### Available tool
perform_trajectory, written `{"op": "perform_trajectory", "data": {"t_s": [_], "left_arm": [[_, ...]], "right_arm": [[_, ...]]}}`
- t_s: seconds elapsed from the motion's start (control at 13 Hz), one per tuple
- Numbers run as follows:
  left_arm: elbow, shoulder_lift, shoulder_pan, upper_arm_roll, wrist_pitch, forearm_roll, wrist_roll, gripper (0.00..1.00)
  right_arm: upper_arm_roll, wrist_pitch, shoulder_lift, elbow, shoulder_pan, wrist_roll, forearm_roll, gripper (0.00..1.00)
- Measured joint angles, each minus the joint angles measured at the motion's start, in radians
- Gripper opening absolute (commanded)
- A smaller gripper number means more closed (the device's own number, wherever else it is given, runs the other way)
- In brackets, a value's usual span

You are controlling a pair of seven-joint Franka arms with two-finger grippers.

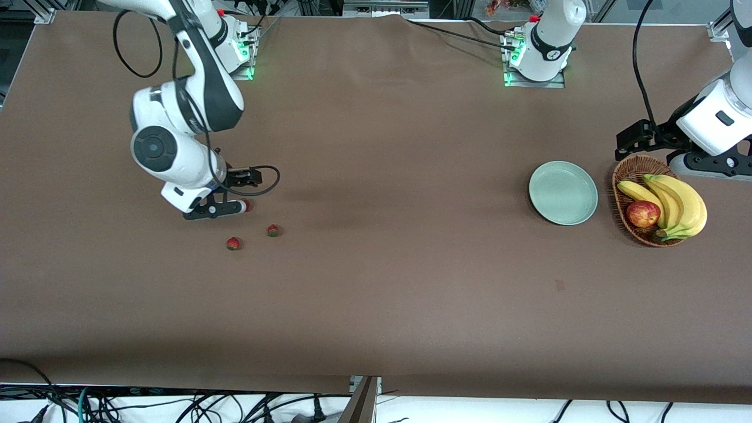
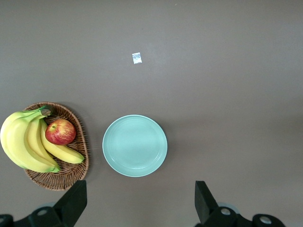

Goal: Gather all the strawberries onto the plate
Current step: 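Reach the right gripper down and grasp one strawberry, then carry the strawberry toward mid-table with the right gripper while the left gripper approaches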

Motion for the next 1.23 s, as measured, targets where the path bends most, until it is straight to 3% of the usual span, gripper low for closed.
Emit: {"op": "perform_trajectory", "data": {"t_s": [0.15,0.46,0.77,1.23], "left_arm": [[0.000,0.000,0.000,0.000,0.000,0.000,0.000,1.00],[0.000,0.000,0.000,0.000,0.000,0.000,0.000,1.00],[0.000,0.000,0.000,0.000,0.000,0.000,0.000,1.00],[0.000,0.000,0.000,0.000,0.000,0.000,0.000,1.00]], "right_arm": [[-0.001,0.131,0.027,-0.102,0.000,-0.001,-0.001,1.00],[-0.010,0.255,0.098,-0.129,-0.002,-0.051,-0.003,0.93],[-0.047,0.334,0.160,-0.128,-0.011,-0.149,-0.003,0.68],[-0.050,0.338,0.168,-0.118,-0.012,-0.156,-0.003,0.24]]}}
